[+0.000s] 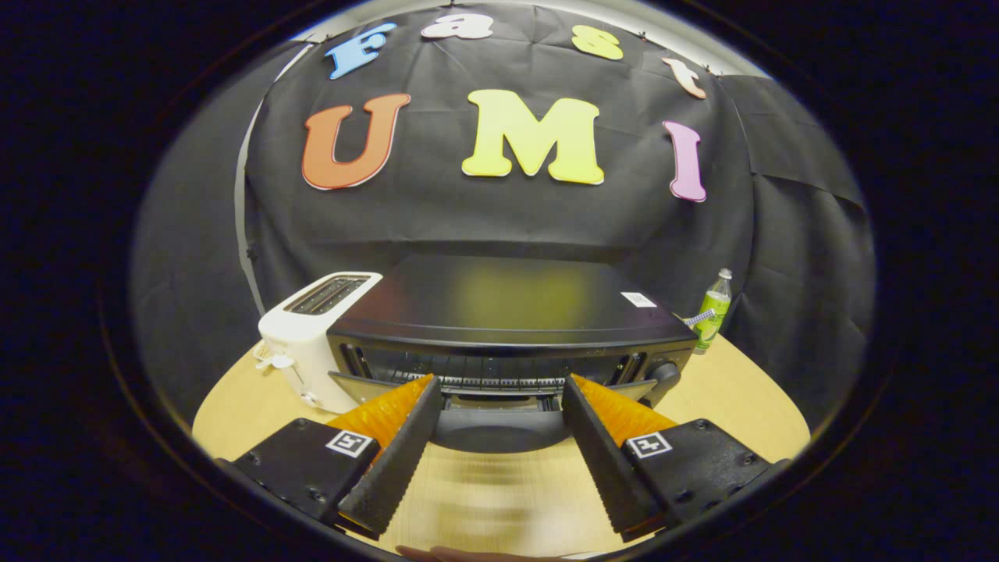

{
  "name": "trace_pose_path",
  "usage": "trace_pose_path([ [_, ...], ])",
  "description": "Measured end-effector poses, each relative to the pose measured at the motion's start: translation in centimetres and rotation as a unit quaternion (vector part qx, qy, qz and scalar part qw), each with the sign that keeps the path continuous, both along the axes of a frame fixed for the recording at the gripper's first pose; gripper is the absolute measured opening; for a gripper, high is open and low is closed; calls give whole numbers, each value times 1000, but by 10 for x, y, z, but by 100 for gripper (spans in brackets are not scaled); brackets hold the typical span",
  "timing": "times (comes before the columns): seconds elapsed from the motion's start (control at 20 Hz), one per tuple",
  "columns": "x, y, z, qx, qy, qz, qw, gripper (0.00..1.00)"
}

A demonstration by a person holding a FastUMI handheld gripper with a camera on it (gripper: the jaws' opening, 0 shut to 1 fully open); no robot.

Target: Open the toaster oven, put the food inside, and close the toaster oven door.

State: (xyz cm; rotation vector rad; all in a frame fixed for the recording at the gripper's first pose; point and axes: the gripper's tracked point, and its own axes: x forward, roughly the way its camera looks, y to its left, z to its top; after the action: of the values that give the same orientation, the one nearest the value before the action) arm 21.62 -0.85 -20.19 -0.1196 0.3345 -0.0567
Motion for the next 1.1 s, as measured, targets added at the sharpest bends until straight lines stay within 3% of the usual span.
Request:
trace_pose_path([
  [0.35, -41, -4, -44, 37, 68, -1, 997, 100],
  [0.95, -73, -12, -130, 50, 146, -7, 988, 100],
  [1.1, -74, -10, -120, 9, 99, 23, 995, 98],
])
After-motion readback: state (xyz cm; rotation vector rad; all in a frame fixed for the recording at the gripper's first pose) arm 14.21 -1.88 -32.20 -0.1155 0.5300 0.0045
